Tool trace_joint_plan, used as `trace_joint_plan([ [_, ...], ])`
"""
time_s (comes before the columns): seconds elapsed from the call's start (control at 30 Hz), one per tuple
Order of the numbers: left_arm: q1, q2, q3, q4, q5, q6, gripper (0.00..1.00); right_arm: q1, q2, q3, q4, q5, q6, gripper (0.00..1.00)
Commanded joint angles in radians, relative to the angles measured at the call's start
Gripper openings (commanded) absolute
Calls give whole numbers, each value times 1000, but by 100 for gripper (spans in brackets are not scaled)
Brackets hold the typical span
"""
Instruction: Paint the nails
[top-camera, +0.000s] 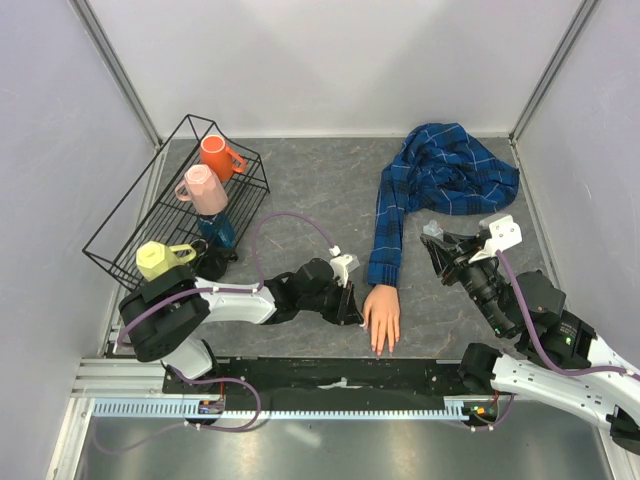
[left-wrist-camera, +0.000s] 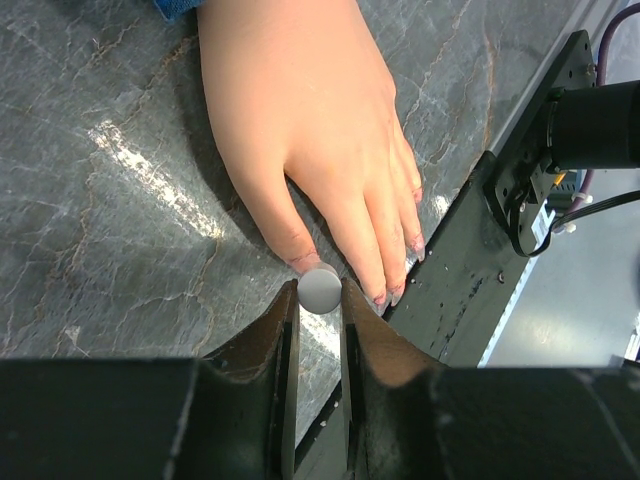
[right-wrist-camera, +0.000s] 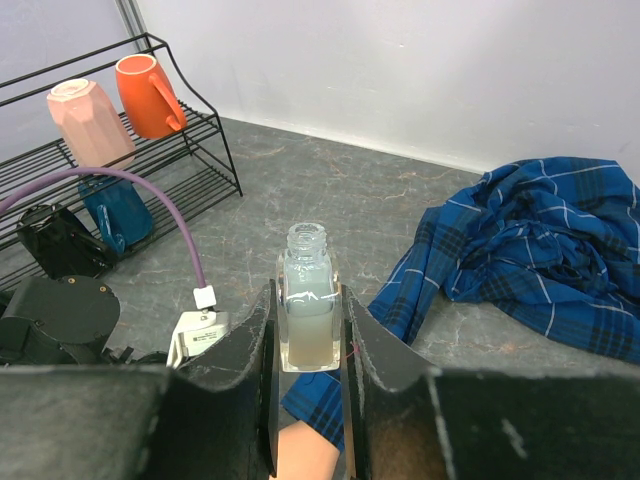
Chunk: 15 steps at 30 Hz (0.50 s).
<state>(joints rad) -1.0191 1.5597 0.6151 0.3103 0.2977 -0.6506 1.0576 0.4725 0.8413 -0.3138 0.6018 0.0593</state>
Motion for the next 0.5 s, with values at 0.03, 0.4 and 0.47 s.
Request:
trace_joint_plan([
  [0.03, -9, -4, 8, 44, 9, -23, 2, 1, -9, -2, 22, -2, 11, 0],
  [0.4, -7, -1, 31, 27, -25, -3, 2, 1, -8, -2, 21, -2, 10, 0],
  [0.47, -6, -4, 37, 23, -34, 0, 2, 1, -6, -2, 21, -4, 10, 0],
])
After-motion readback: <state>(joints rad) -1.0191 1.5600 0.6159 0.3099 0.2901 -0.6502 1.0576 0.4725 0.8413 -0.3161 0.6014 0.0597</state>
